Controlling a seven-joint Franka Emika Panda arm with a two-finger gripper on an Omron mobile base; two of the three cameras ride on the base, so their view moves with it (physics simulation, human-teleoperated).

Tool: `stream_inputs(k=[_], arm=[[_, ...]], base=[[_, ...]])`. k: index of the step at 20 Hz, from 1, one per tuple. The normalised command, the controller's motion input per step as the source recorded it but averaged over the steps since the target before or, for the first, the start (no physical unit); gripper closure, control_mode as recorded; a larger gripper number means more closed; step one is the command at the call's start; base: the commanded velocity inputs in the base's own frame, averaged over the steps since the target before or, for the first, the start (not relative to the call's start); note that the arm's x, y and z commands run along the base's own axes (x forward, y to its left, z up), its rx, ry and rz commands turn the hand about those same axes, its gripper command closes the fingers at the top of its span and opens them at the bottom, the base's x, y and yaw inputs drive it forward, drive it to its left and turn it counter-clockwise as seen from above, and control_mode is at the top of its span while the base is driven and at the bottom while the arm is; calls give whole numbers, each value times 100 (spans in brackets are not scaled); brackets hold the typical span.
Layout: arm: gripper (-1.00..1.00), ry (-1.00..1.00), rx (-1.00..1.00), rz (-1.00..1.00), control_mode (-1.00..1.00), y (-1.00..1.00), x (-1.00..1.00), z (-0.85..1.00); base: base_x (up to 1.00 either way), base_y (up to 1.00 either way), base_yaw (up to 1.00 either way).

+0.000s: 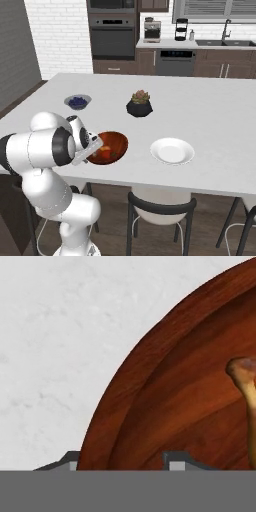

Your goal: Pick the chicken drumstick and bell pepper from their plates and place them in the bowl. Then put the bowl in the fridge.

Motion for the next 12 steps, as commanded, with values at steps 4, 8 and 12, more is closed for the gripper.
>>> stream_inputs(k=[4, 8, 12], arm=[[100, -1, 0, 1, -100, -5, -12, 18], [100, 0, 1, 12, -100, -17, -32, 49], [100, -5, 0, 28, -100, 0, -91, 89]], base=[[0, 0, 0], [0, 0, 0], [0, 0, 0]])
